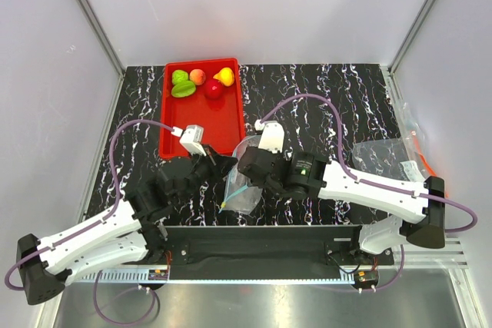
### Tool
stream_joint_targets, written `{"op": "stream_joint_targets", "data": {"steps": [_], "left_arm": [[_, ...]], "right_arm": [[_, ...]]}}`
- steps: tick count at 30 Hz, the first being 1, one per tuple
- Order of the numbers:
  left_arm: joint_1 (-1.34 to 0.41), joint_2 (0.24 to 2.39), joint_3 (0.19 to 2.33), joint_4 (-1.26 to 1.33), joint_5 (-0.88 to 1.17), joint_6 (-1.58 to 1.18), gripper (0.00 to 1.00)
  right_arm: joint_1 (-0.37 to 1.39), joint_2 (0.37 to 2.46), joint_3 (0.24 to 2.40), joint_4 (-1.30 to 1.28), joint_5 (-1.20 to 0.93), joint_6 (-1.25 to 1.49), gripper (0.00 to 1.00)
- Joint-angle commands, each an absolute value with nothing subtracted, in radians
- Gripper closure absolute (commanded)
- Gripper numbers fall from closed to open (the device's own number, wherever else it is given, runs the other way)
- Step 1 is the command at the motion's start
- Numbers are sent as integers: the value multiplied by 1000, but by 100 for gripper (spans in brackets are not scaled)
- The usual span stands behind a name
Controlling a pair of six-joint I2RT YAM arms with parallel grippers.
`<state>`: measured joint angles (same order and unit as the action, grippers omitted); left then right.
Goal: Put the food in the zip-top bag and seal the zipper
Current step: Open the zipper of the food storage bag.
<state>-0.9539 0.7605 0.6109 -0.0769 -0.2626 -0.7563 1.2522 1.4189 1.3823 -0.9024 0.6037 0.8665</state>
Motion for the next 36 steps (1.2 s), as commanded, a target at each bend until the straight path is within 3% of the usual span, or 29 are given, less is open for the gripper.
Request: {"op": "stream_joint_targets", "data": {"steps": [1,5,10,14,15,21,27,30,35,36], "left_arm": [[-959,749,609,-18,-322,-752,100],[-960,747,609,-31,-336,-749,100],[-960,756,611,-41,-359,-739,100],[-960,779,617,-32,-409,-700,100],[-960,787,623,-20,-423,-690,100],[-960,1000,730,47,-260,-664,100],[-940,1234,822,153,-74,-704,87],[-895,1337,841,175,42,-722,71],[-819,1448,810,224,115,-718,60],[-801,1468,808,222,123,-709,49]], "right_arm": [[1261,1376,1355,-904,649,917,49],[1261,1367,1328,-903,643,937,61],[1261,1344,1313,-899,624,937,63],[1261,1324,1310,-928,638,920,97],[1259,1313,1319,-954,655,930,100],[1258,1253,1391,-1164,819,912,100],[1174,1388,1549,-1403,922,835,100],[1082,1450,1522,-1373,849,696,100],[947,1396,1372,-1100,701,519,100],[937,1394,1352,-1089,696,509,100]]}}
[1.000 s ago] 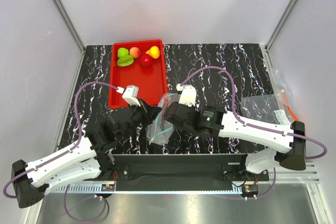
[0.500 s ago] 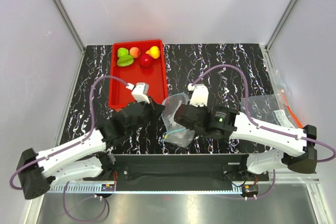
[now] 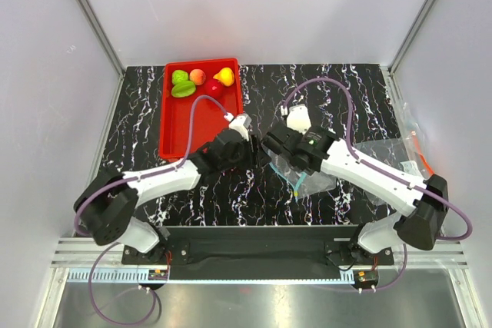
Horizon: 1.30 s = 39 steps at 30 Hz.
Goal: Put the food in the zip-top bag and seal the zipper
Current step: Open the zipper of the food storage bag, then pick up the fake fruit from the bin.
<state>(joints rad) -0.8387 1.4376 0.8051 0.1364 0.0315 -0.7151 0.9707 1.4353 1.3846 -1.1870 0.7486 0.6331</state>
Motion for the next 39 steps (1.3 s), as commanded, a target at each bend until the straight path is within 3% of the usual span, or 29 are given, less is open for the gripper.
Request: {"op": "stream_joint_targets", "data": {"steps": [1,2,3,5,7,10,13,19,23,32,39], "left_arm": [[-798,1468,802,219,121,-701,41],[-798,1462,798,206,101,-693,36],[-796,1433,798,198,92,-671,24],[-796,1396,807,157,51,-640,13],[-763,1356,853,80,23,-592,4],[-619,1345,922,3,133,-586,1],[-497,1347,956,-35,189,-586,1],[-336,1420,1049,-24,77,-585,1],[-298,1686,1343,-219,-89,-520,1],[-272,2164,1966,-472,-256,-465,1],[-271,2377,2218,-541,-284,-362,1]], "right_arm": [[931,1391,1347,-1083,693,503,100],[924,1393,1345,-1083,693,491,100],[922,1394,1347,-1081,695,485,100],[916,1396,1348,-1078,696,469,100],[900,1385,1344,-1069,696,468,100],[861,1335,1306,-985,622,420,100],[833,1319,1284,-957,581,391,100],[825,1348,1276,-919,548,362,100],[825,1356,1279,-893,520,335,100],[824,1361,1295,-882,469,293,100],[822,1322,1296,-891,443,285,100]]}}
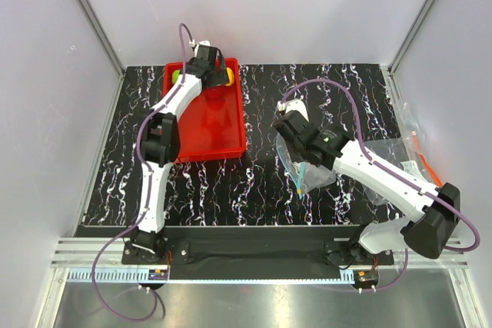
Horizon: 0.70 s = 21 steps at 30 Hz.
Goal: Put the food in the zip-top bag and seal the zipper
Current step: Pick up the fake fruit from the bin.
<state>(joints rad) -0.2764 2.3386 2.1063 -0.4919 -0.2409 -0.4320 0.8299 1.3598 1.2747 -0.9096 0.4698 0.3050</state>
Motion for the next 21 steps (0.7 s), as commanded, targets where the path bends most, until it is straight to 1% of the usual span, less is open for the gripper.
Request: {"op": "stream_joint_targets", "data": {"steps": [1,5,6,7,8,9,11,12,15,16,19,20,21], "left_arm": [[-270,2396,2233,-554,-282,-357,1],[-271,2447,2257,-568,-287,-359,1],[-270,2451,2256,-566,-282,-359,3],[-268,2454,2256,-561,-270,-354,8],[-265,2460,2258,-560,-232,-348,14],[-262,2459,2260,-558,-216,-350,34],[-252,2436,2244,-557,-172,-360,53],[-249,2418,2226,-551,-161,-362,60],[-247,2275,2067,-471,-131,-367,69],[-248,2190,2018,-436,-115,-371,69],[-249,2054,1837,-373,-71,-391,73],[-249,1957,1727,-348,-33,-405,74],[-249,1907,1674,-319,-9,-417,76]], "right_arm": [[824,1310,1296,-891,437,288,100],[824,1287,1289,-897,437,293,100],[824,1282,1286,-899,439,295,100],[824,1275,1284,-905,443,298,100],[822,1273,1281,-905,445,301,100],[822,1269,1279,-904,439,301,100],[824,1258,1272,-902,434,305,100],[822,1256,1273,-908,436,307,100],[822,1256,1269,-908,434,308,100],[822,1262,1272,-907,434,304,100],[822,1269,1281,-902,413,295,100],[822,1270,1282,-896,408,293,100],[824,1270,1282,-882,399,293,100]]}}
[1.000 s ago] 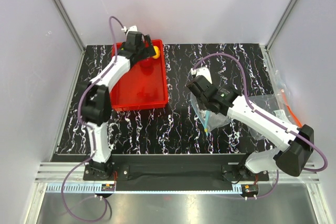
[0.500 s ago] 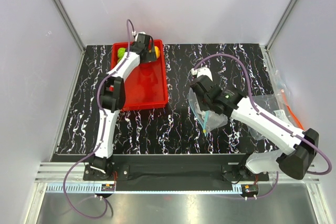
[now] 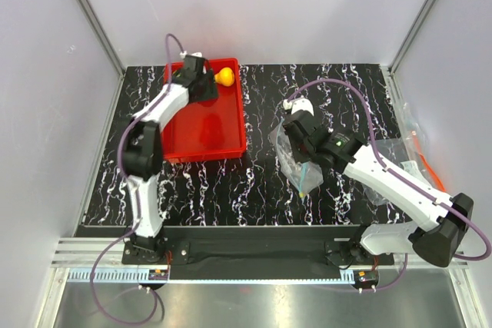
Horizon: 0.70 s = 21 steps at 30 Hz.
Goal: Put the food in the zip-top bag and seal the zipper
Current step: Pick up the fake fruit from the bin.
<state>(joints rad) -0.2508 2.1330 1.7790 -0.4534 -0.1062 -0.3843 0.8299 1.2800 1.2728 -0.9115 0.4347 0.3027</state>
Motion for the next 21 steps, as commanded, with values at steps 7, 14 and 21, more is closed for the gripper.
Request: {"op": "stream_joint_targets", "data": {"steps": [7,14,21], "left_arm": [[-278,1521,1312,-118,204,-547,79],[-446,1208,918,208,290,-758,78],[-587,996,700,322,222,-827,79]], "right_arm": [[822,1313,1301,-865,368,307,100],[822,1379,1292,-776,292,314,100],[824,1396,1264,-664,209,325,100]]}}
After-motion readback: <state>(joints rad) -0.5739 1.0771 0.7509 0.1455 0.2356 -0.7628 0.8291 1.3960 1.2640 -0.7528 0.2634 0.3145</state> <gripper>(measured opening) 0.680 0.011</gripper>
